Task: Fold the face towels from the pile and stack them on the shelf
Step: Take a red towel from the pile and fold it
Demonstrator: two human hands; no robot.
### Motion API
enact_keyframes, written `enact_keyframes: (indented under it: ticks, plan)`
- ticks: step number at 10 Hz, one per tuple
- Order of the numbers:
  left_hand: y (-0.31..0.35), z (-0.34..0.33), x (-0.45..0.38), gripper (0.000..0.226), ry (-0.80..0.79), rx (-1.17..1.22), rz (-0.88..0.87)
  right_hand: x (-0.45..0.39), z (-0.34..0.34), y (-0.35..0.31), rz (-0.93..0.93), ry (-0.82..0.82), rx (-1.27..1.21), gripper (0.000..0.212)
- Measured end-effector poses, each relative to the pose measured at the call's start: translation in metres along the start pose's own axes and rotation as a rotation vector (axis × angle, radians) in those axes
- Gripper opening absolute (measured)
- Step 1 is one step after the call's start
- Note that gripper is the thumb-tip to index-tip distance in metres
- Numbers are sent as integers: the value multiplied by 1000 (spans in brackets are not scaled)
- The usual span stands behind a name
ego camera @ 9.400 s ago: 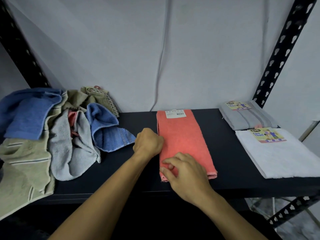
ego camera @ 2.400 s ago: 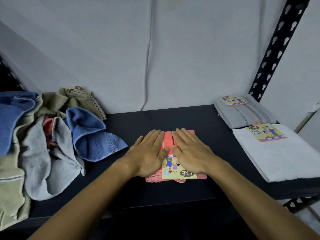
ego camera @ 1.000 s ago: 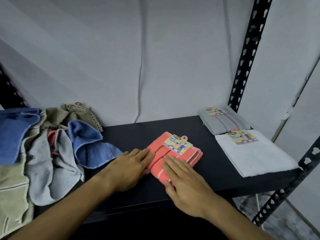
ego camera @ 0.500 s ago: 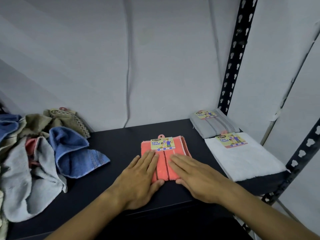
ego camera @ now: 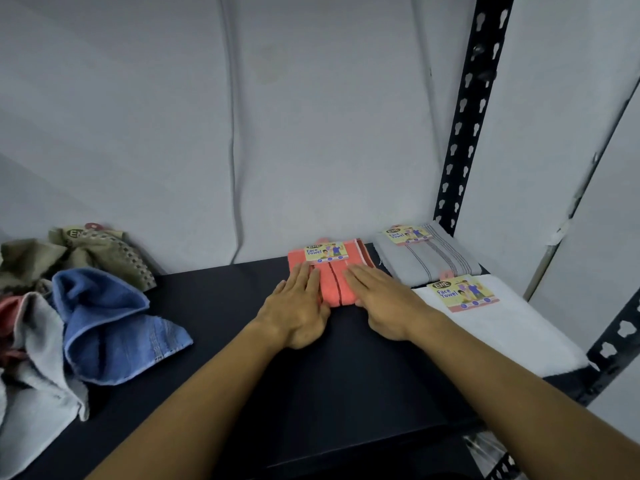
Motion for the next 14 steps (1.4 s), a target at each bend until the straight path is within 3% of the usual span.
enact_keyframes:
  ticks: [11,14]
  plan:
    - [14,3,-32,72,67,52,-12,-13,2,37,-31,-88,-19,68]
    - [-18,38,31,72,204,135,-12,-12,19,5,14,-30,-146,64]
Point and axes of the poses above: each hand's wrist, its own x-axis away from the middle knuckle, its own z-axis out of the back of the hand, y = z × x, the point moved 6 cm from there along -x, towards the middle knuckle, and after that the axes turned 2 degrees about z, right-handed, at the moved point
